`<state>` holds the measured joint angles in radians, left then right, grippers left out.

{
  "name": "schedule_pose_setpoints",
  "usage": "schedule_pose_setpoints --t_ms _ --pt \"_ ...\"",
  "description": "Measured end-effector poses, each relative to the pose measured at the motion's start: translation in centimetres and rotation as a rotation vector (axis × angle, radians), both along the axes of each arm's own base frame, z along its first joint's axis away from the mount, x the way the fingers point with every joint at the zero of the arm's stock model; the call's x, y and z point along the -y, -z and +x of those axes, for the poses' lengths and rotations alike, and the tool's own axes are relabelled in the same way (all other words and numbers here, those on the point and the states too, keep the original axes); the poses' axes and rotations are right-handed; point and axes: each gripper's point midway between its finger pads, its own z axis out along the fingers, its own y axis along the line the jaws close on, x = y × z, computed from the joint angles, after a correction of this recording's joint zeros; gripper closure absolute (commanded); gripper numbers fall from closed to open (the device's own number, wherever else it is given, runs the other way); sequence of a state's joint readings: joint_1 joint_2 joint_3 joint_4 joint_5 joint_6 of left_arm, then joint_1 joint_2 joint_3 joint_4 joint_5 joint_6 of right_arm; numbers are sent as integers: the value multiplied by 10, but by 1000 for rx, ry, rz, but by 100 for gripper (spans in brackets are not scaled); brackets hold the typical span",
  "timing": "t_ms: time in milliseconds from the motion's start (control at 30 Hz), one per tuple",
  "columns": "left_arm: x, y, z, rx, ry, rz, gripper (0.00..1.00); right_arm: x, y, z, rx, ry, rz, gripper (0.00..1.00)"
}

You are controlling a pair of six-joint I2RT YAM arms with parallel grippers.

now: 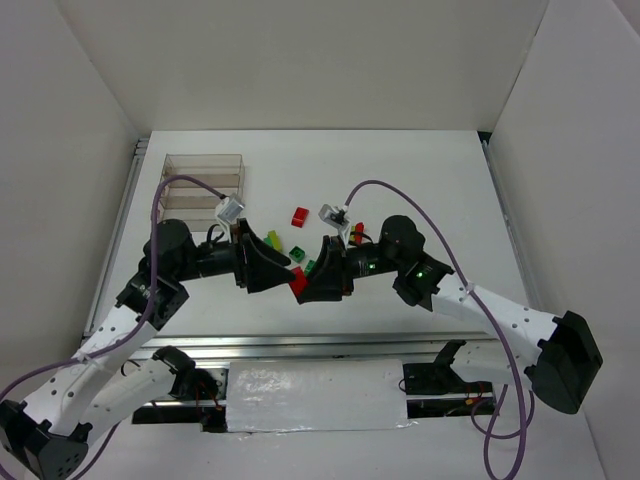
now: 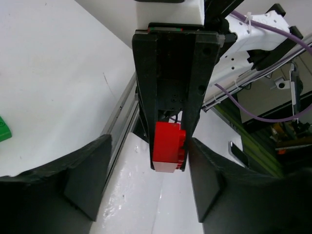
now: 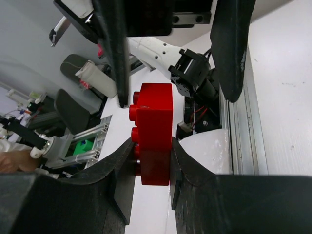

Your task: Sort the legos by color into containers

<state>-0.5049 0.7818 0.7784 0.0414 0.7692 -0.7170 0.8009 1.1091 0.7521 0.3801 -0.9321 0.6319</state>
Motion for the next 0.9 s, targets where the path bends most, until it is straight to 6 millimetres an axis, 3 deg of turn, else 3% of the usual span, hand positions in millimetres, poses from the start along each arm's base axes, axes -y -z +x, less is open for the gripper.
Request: schedule_pose_setpoints --t_ms 67,233,267,367,400,467,500,567,600,733,800,900 --pt "1 1 0 -4 8 0 36 0 -4 -1 8 -8 14 98" --pt "4 -6 -5 10 41 -21 37 -2 -7 -1 4 -11 23 98" --pt "4 -7 -6 13 48 -24 41 -3 -10 0 5 -11 27 98" --pt "6 -13 -10 27 74 -43 70 -8 -15 6 7 -2 33 98" --pt "6 -14 -11 28 80 -46 86 -9 -15 7 6 -6 31 98" --pt "5 -14 -10 27 78 -48 100 -11 -17 8 6 -10 31 96" --pt "5 -14 -9 25 75 -47 100 -11 -16 9 4 -12 29 72" --pt "5 -13 -6 16 57 -34 100 -12 -16 10 -3 -12 25 10" --pt "5 -14 -3 23 38 -23 100 -14 -16 13 -2 2 27 0" --pt "-3 -10 35 -15 -180 78 100 -13 -11 28 -3 73 9 0" --pt "-18 -11 72 -75 -397 162 100 -4 -1 51 -18 187 -19 0" --pt "-61 -17 135 -130 -772 267 100 24 29 89 -95 406 -100 0"
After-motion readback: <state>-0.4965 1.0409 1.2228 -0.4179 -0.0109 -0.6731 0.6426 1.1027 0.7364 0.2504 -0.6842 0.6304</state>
